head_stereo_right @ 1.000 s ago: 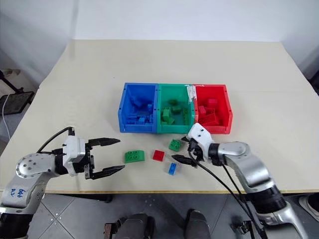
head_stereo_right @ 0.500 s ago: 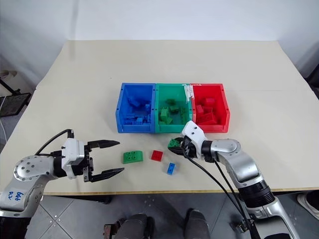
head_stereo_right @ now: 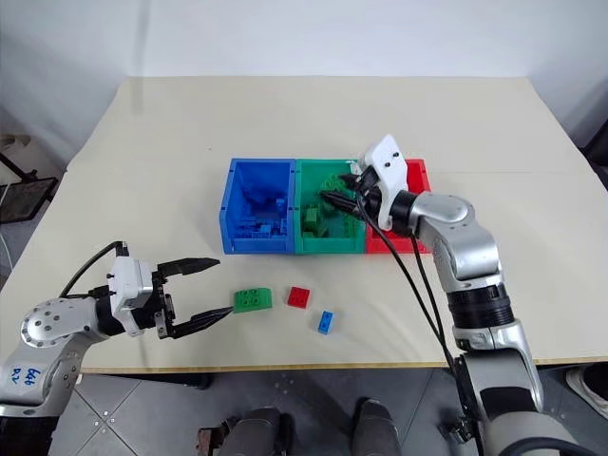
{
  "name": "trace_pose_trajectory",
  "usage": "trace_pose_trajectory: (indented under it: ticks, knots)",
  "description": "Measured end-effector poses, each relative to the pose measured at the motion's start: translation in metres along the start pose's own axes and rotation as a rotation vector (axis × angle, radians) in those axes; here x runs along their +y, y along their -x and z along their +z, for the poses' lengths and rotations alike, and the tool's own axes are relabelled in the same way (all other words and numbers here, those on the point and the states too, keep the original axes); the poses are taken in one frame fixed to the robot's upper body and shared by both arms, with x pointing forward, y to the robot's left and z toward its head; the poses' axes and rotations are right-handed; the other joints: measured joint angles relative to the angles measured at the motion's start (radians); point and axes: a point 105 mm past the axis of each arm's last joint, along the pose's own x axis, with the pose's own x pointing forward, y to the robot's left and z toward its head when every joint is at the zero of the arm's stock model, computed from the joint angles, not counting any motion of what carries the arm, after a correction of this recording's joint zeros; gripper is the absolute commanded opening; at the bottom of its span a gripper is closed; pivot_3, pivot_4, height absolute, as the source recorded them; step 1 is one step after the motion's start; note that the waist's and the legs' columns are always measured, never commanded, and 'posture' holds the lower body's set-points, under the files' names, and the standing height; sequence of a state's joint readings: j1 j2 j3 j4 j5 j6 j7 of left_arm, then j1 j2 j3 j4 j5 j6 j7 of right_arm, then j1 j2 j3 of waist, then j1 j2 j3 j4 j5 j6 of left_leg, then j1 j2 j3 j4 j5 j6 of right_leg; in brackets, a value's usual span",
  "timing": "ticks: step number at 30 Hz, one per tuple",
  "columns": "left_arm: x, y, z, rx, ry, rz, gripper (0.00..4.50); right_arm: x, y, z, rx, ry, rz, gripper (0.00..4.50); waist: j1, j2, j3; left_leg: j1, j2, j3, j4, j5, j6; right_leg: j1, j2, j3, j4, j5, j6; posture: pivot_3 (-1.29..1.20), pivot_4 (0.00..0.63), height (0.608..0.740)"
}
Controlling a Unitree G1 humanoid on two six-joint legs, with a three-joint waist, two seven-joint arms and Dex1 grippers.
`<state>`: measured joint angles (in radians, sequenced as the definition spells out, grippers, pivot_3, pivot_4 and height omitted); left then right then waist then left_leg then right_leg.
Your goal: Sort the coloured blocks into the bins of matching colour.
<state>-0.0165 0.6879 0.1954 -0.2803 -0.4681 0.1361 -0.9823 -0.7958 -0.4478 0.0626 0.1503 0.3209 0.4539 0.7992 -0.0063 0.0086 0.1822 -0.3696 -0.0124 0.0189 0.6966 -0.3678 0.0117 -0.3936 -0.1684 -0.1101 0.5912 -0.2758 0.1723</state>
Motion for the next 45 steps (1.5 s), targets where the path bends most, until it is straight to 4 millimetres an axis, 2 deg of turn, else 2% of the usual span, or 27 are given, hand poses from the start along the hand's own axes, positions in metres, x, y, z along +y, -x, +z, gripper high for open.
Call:
trace_pose_trajectory:
  ticks: [4,9,11,13,17,21,23,24,27,31,33,36,38,41,44,45]
  knots:
    - [-0.002,0.0,0.0,0.001,0.005,0.009,4.5,0.003,0.003,-0.01,0.019,0.01,0.028,4.45,0.001,0.0,0.0,0.0,0.0,0.0,0.0,0.0,0.0,0.0,0.0,0.0,0.0,0.0,0.0,0.0,0.15,0.74]
    - [-0.001,-0.001,0.0,-0.003,0.009,0.013,4.5,0.006,0.03,-0.031,0.058,0.019,0.045,4.48,0.005,0.0,0.0,-0.001,0.0,0.0,0.0,0.0,0.0,0.0,0.0,0.0,-0.001,0.0,0.0,0.0,0.15,0.74]
    - [0.0,-0.004,0.002,-0.013,0.004,0.013,4.5,0.012,0.054,-0.035,0.031,0.027,0.074,4.48,0.012,0.0,0.0,-0.001,0.0,-0.001,0.001,0.0,0.0,0.001,0.0,-0.001,0.0,0.0,0.0,0.0,0.15,0.74]
    - [0.0,-0.008,0.003,-0.02,0.016,0.0,4.5,0.028,0.091,-0.031,-0.041,0.031,0.145,4.48,0.022,0.0,0.0,-0.001,0.0,-0.001,0.0,-0.001,0.001,0.001,0.0,-0.001,-0.001,0.0,0.0,0.0,0.15,0.74]
    - [-0.001,-0.019,0.007,-0.031,0.02,-0.055,4.5,0.037,0.135,-0.036,0.031,0.075,0.184,4.48,0.023,0.0,0.0,0.001,0.001,0.002,0.002,-0.001,0.001,0.003,0.0,0.0,-0.002,0.0,0.0,0.0,0.15,0.74]
    - [-0.002,-0.031,0.011,-0.035,-0.001,-0.117,4.5,0.043,0.181,-0.063,0.186,0.088,0.204,4.48,0.03,0.0,0.0,0.002,0.0,0.005,0.002,-0.001,0.001,0.002,0.0,0.002,-0.002,0.0,0.0,0.0,0.15,0.74]
    - [-0.006,-0.035,0.01,-0.03,-0.019,-0.165,4.5,0.047,0.2,-0.077,0.274,0.101,0.241,4.48,0.03,0.0,0.0,0.002,0.0,0.006,0.002,-0.002,0.002,0.002,0.0,0.002,-0.002,0.0,0.0,0.0,0.15,0.74]
    - [-0.008,-0.036,0.009,-0.029,-0.028,-0.189,4.5,0.046,0.203,-0.079,0.283,0.098,0.244,4.48,0.03,0.0,0.0,0.002,0.0,0.006,0.002,-0.002,0.003,0.002,0.0,0.002,-0.003,0.0,0.0,0.0,0.15,0.74]
    - [-0.013,-0.039,0.01,-0.036,-0.062,-0.246,4.5,0.045,0.2,-0.076,0.268,0.111,0.25,4.48,0.021,0.0,0.0,0.003,0.002,0.007,0.003,-0.002,0.002,0.002,0.0,0.002,-0.002,0.0,0.0,0.0,0.15,0.74]
    - [-0.012,-0.041,0.015,-0.053,-0.113,-0.269,4.5,0.05,0.182,-0.067,0.23,0.1,0.308,4.48,0.022,0.0,0.0,0.002,0.002,0.007,0.003,-0.002,0.002,0.002,0.0,0.002,-0.002,0.0,-0.001,0.0,0.15,0.74]
    - [-0.011,-0.038,0.012,-0.046,-0.115,-0.262,4.5,0.063,0.163,-0.065,0.229,0.076,0.39,4.48,0.023,0.0,0.0,0.002,0.002,0.007,0.003,-0.002,0.002,0.002,0.0,0.002,-0.002,0.0,-0.001,0.0,0.15,0.74]
    - [-0.015,-0.023,-0.001,0.031,-0.115,-0.299,4.5,0.095,0.123,-0.059,0.212,0.063,0.537,4.48,0.013,0.0,0.0,0.002,0.004,0.006,0.003,-0.003,0.001,0.001,0.002,0.001,-0.002,0.0,-0.001,0.0,0.15,0.74]
    - [-0.019,-0.014,-0.007,0.075,-0.111,-0.323,4.5,0.108,0.109,-0.063,0.22,0.063,0.583,4.48,0.016,0.0,0.0,0.001,0.004,0.006,0.003,-0.003,0.001,0.001,0.002,0.0,-0.002,0.0,-0.001,0.0,0.15,0.74]
    - [-0.027,0.001,-0.018,0.129,-0.065,-0.354,4.5,0.118,0.095,-0.073,0.243,0.089,0.603,4.48,0.028,0.0,0.0,0.001,0.003,0.006,0.004,-0.004,0.001,0.001,0.002,0.0,-0.003,0.0,-0.001,0.0,0.15,0.74]
    - [-0.027,0.002,-0.017,0.126,-0.062,-0.351,4.5,0.124,0.079,-0.085,0.246,0.109,0.601,4.48,0.033,0.0,0.0,0.001,0.004,0.006,0.005,-0.004,0.001,0.001,0.002,0.0,-0.002,0.0,-0.001,0.0,0.15,0.74]
    - [-0.027,0.002,-0.017,0.126,-0.065,-0.351,4.5,0.126,0.075,-0.09,0.249,0.108,0.596,4.31,0.031,0.0,0.0,0.001,0.004,0.006,0.005,-0.004,0.001,0.001,0.002,0.0,-0.002,0.0,-0.001,0.0,0.15,0.74]
